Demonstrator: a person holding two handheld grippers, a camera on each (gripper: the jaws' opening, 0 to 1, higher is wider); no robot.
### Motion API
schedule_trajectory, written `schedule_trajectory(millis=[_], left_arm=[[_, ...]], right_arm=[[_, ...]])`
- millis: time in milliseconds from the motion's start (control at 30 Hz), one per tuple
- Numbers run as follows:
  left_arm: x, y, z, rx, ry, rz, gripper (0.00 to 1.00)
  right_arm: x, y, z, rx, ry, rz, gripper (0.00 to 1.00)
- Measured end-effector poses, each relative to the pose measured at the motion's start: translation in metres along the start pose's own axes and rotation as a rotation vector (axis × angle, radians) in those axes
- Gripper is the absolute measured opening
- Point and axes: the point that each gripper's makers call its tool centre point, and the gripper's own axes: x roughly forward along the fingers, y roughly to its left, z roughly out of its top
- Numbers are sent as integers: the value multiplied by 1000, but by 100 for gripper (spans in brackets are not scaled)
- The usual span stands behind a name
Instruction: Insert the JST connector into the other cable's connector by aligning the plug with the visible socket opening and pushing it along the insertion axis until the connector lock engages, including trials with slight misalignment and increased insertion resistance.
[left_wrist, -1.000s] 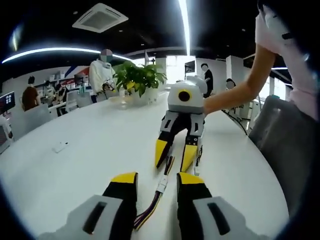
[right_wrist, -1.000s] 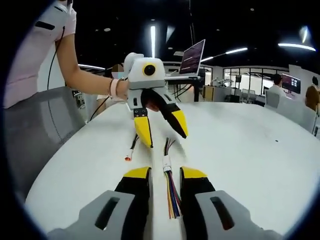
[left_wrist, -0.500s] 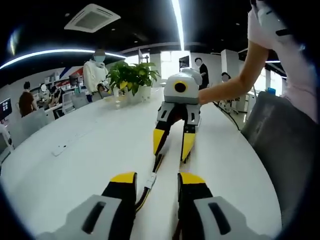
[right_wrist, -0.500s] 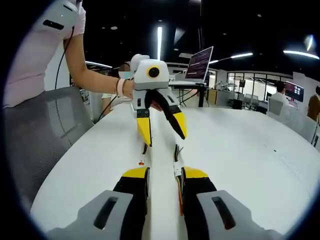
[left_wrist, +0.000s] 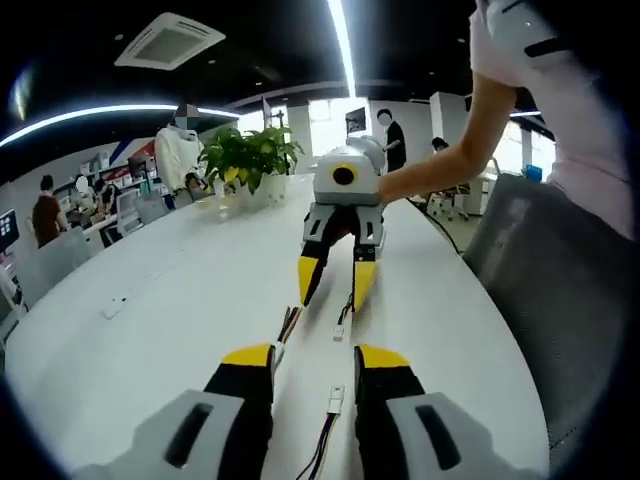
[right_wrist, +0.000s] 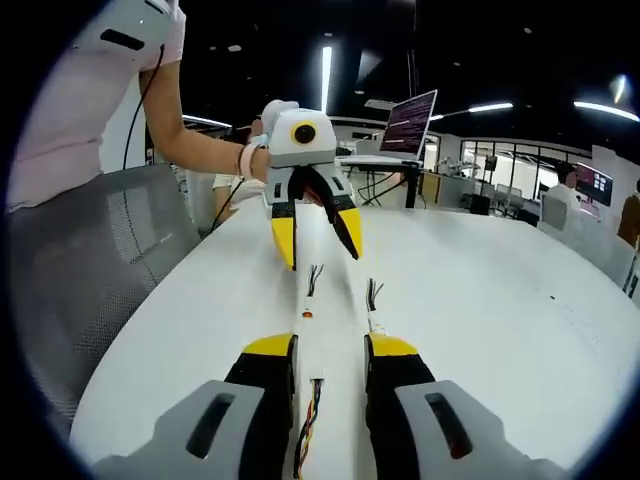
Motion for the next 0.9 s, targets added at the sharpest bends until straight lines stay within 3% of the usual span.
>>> schedule_trajectory(millis=[133, 333, 733, 833, 900], left_arm=[[-1, -5, -11, 9, 17, -11, 25], [-1, -6, -37, -15, 91, -12, 25], [7, -10, -43, -42, 77, -1, 22], [8, -10, -41, -96, 34, 0, 21], [9, -11, -44, -92, 38, 1, 20]], right_arm=[[2, 2, -9, 12, 21, -1, 24], [5, 4, -20, 14, 38, -13, 24], [7, 3, -33, 33, 53, -18, 19], [6, 1, -35, 44, 44, -22, 20], [8, 1, -35, 45, 42, -24, 19]])
